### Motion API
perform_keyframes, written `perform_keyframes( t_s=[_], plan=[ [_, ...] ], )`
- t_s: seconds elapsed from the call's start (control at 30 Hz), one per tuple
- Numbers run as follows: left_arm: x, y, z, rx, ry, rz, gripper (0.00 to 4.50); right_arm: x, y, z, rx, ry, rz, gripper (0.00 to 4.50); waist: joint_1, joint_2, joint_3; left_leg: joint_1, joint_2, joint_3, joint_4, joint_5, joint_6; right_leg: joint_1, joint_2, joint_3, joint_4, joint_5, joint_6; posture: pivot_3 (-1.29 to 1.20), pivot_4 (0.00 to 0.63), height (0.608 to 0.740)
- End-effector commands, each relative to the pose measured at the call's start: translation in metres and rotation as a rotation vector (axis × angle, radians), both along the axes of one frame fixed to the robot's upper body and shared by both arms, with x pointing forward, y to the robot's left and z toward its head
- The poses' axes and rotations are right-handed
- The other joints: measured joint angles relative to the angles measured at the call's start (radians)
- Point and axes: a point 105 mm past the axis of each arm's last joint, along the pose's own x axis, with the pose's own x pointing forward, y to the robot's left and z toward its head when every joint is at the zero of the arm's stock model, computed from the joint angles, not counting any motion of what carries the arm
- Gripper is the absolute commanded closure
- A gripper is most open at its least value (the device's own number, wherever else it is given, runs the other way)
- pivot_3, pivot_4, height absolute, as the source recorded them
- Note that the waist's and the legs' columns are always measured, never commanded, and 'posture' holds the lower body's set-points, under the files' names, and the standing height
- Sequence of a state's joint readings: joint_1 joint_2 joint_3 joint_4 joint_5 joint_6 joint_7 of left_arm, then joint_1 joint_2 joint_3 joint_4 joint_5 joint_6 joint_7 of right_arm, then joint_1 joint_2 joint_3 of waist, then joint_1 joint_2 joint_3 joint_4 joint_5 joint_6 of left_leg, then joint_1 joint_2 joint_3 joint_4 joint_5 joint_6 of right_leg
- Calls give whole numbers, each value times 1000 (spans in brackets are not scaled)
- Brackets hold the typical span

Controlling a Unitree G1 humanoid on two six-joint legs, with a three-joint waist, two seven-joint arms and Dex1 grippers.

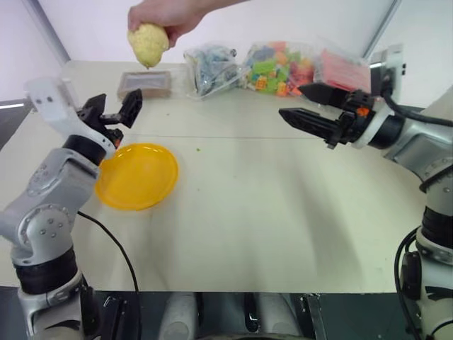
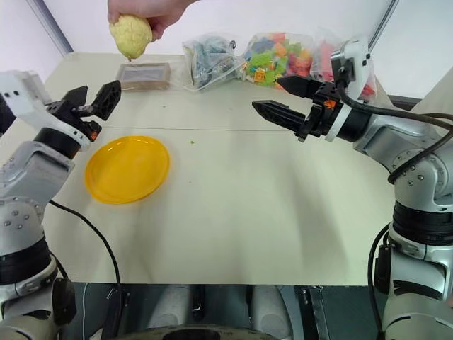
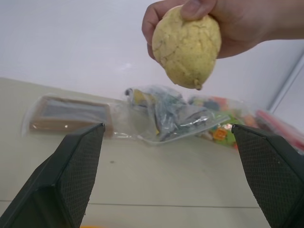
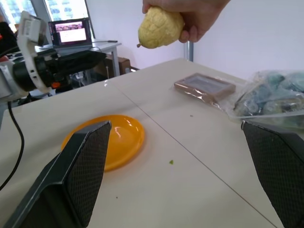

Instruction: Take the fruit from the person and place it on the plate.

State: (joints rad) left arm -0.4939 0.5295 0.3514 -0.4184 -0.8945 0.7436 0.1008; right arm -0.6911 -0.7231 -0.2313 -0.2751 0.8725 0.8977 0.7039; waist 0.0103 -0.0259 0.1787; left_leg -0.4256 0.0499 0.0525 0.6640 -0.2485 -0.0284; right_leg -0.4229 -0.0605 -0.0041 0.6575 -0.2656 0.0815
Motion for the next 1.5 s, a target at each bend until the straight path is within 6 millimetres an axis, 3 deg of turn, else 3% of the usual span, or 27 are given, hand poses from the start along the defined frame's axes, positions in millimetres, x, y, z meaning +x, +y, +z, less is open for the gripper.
perform_keyframes(
  t_s=[0.03, 0.6, 1.13, 1.23, 1.3, 1.5],
  plan=[
    [11, -2, 20, 25, -66, 3, 0, -4, 3, 10, 2, -61, 11, 26, 3, 0, 0, 0, 0, 0, 0, 0, 0, 0, 0, 0, 0, 0, 0, 0, 150, 731],
    [48, -21, 57, 15, -187, -107, 0, -7, 2, 4, -21, -75, -26, 26, 1, 0, 0, 0, 0, 0, 0, 0, 0, 0, 0, 0, 0, 0, 0, 0, 150, 731],
    [60, -18, 59, 11, -200, -84, 0, -6, -1, 2, -28, -80, -51, 26, 0, 0, 0, -1, 0, 0, 0, 0, 0, 0, 0, 0, 0, 0, 0, 0, 150, 731],
    [60, -17, 59, 14, -202, -79, 849, -6, -2, 1, -28, -78, -55, 0, 0, 0, 0, -1, 0, 0, 0, 0, 0, 0, 0, 0, 0, 0, 0, 0, 150, 731],
    [60, -17, 60, 13, -206, -79, 1688, -6, -2, 0, -28, -77, -55, 0, 0, 0, 0, -1, 0, 0, 0, 0, 0, 0, 0, 0, 0, 0, 0, 0, 150, 731],
    [59, -17, 59, 16, -199, -75, 1874, -5, -1, -1, -25, -73, -57, 0, 0, 0, 0, -1, 0, 0, 0, 0, 0, 0, 0, 0, 0, 0, 0, 0, 150, 731]
  ],
)
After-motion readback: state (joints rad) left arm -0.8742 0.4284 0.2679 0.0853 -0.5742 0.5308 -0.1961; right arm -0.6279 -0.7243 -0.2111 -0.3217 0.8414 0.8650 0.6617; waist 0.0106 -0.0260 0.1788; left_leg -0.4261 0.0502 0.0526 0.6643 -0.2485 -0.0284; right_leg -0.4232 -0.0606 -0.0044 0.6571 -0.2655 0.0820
